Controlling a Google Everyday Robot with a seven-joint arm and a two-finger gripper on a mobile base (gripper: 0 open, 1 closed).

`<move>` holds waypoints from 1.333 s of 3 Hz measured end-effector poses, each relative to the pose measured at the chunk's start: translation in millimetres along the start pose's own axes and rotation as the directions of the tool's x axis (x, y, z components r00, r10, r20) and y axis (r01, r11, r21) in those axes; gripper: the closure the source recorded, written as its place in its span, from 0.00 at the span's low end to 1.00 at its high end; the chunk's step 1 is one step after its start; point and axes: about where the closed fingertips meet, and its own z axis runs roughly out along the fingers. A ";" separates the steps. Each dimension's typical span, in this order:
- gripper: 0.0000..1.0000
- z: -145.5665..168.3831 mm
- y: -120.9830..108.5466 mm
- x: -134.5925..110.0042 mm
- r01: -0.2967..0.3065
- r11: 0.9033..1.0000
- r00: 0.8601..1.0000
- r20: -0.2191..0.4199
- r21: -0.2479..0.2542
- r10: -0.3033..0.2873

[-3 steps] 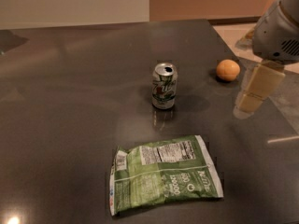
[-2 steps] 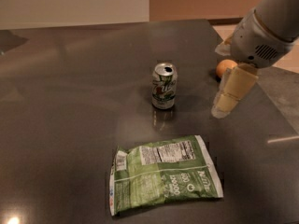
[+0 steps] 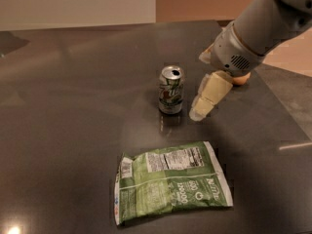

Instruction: Knock 7up can over

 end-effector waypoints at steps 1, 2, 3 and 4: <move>0.00 25.2 -12.3 -16.4 -0.001 1.000 0.999 0.053 0.002 0.001; 0.00 43.5 -20.0 -28.4 -0.002 1.000 0.996 0.093 0.001 0.001; 0.00 52.2 -27.5 -37.7 -0.006 1.000 0.992 0.123 0.011 0.005; 0.18 55.3 -31.5 -42.4 -0.008 1.000 0.990 0.141 -0.007 0.009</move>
Offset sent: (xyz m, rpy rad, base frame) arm 0.0510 0.0571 -0.0346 0.1414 -0.0317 0.0075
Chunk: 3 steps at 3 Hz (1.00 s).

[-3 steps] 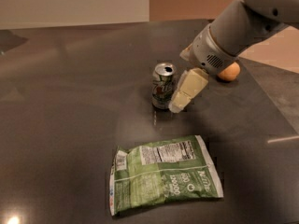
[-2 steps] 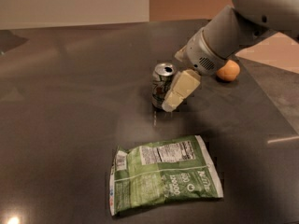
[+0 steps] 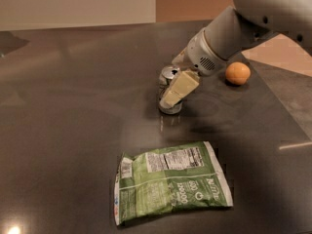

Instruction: Knock 7up can over

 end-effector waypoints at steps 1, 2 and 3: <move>0.41 -1.8 -2.3 -2.5 -0.008 1.000 1.000 0.018 -0.016 0.008; 0.66 -10.1 -6.7 -8.1 -0.001 1.000 1.000 0.014 -0.027 0.002; 0.87 -25.9 -10.0 -20.0 0.036 0.999 0.998 -0.057 -0.024 -0.037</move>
Offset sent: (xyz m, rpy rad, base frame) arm 0.0103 -0.0067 0.0309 0.0073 0.0248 0.0298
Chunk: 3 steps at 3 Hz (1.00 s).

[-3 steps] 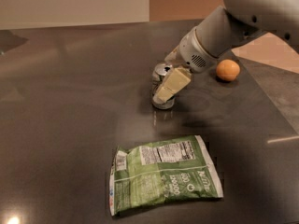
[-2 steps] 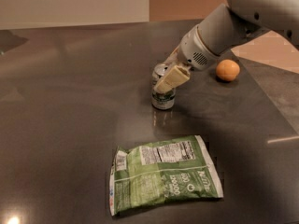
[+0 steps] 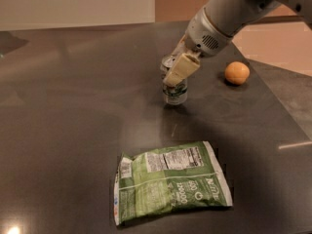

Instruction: Knock 7up can over

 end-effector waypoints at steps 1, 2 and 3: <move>1.00 -3.3 -0.9 -8.4 0.100 0.994 0.980 -0.168 -0.036 -0.105; 1.00 3.3 4.8 -7.9 0.194 0.976 0.924 -0.316 -0.097 -0.215; 0.83 11.9 10.2 -2.8 0.258 0.955 0.858 -0.420 -0.145 -0.295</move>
Offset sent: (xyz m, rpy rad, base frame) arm -0.0106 0.0044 -0.0060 -0.5973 0.0453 0.2973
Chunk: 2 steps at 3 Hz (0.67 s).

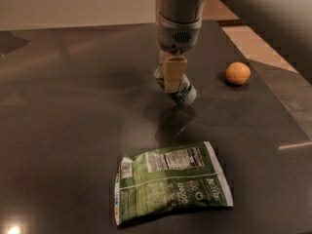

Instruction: Knock 7up can over

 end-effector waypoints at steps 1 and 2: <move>0.59 12.7 7.5 -1.5 0.069 0.997 0.993 -0.090 -0.018 -0.070; 0.36 23.8 12.3 -0.1 0.116 0.993 0.980 -0.159 -0.033 -0.120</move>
Offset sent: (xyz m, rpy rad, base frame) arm -0.0284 -0.0125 -0.0377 -0.3140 0.0581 0.1482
